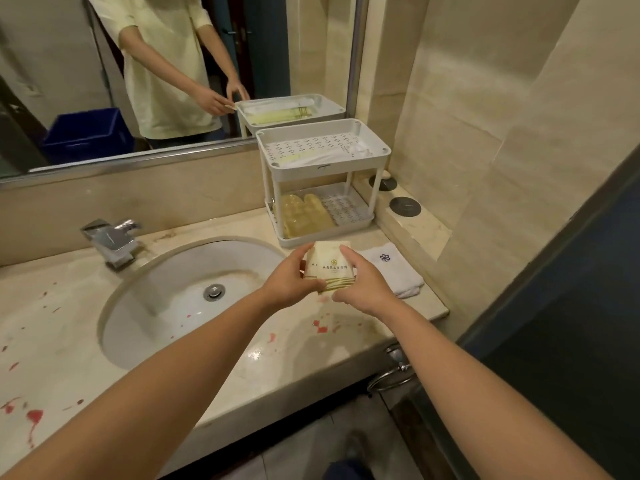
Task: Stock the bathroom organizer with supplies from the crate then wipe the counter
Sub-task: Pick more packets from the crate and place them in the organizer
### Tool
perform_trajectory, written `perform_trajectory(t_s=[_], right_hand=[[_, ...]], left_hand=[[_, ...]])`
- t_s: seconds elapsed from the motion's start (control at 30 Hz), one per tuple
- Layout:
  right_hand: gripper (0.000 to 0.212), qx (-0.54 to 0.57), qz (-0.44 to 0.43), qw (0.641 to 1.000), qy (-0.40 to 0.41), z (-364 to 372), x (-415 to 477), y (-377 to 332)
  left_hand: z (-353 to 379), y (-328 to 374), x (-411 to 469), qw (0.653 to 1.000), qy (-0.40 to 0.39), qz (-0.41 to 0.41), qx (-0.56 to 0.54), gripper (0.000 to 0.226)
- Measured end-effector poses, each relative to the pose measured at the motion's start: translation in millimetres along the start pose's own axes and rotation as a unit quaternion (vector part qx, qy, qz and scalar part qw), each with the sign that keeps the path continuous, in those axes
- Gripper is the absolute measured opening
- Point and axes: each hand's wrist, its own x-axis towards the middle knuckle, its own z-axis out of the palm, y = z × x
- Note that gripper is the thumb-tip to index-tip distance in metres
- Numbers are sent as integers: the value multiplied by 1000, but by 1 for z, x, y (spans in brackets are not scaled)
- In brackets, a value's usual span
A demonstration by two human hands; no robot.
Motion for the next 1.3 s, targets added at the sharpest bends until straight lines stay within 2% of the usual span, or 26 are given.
perform_trajectory(t_s=[0.3, 0.67, 0.83, 1.0, 1.17, 1.3], right_hand=[[92, 65, 1, 998, -3, -25, 93, 22], [86, 84, -13, 996, -8, -46, 222, 50], [85, 99, -22, 995, -14, -45, 263, 66], [80, 129, -8, 992, -11, -46, 299, 72], [65, 72, -22, 997, 11, -53, 342, 72], [65, 15, -34, 999, 5, -52, 368, 72]], left_hand=[[1, -11, 81, 995, -15, 11, 100, 91], [12, -34, 204, 989, 46, -7, 137, 84], [16, -54, 245, 990, 52, -7, 130, 82], [18, -61, 282, 983, 75, -10, 167, 78], [20, -64, 319, 984, 102, -18, 148, 74], [21, -68, 342, 974, 124, -22, 190, 71]])
